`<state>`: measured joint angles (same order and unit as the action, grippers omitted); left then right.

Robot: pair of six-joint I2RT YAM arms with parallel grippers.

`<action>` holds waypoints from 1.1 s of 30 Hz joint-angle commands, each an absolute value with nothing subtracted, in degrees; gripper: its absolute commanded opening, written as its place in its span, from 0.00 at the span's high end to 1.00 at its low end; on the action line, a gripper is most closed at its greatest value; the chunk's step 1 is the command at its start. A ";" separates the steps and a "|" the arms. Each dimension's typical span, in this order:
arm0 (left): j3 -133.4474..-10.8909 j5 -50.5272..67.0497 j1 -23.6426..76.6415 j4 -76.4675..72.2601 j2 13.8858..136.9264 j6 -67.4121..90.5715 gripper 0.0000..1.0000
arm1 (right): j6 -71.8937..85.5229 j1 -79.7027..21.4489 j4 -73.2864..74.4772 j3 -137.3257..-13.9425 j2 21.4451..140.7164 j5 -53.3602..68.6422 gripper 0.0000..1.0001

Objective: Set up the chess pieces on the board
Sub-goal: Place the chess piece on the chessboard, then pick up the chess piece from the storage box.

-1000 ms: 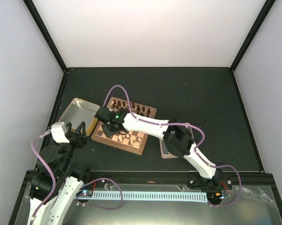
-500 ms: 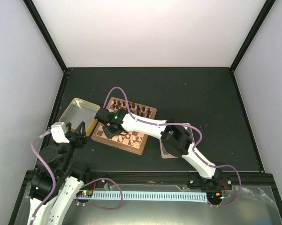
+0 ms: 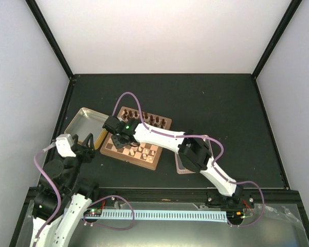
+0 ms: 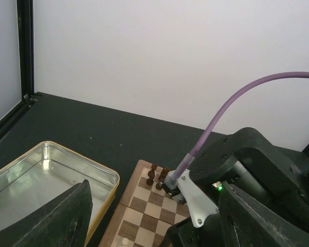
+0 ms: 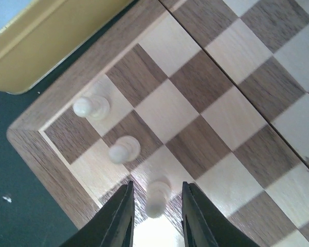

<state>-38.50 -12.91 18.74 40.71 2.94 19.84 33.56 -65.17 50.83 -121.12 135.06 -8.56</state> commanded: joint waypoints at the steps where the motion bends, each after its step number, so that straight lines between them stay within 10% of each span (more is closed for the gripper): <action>1: -39.08 -13.89 18.54 41.05 2.64 20.21 0.31 | 35.72 -64.45 47.81 -116.01 127.00 -10.38 0.73; 22: -38.56 -5.74 18.54 37.16 7.99 20.21 0.29 | 47.86 -50.92 44.32 -55.07 75.94 -20.06 0.71; 33: -36.89 1.52 18.54 30.74 12.87 26.25 0.27 | 37.20 -45.89 36.43 -44.21 79.35 -13.84 0.70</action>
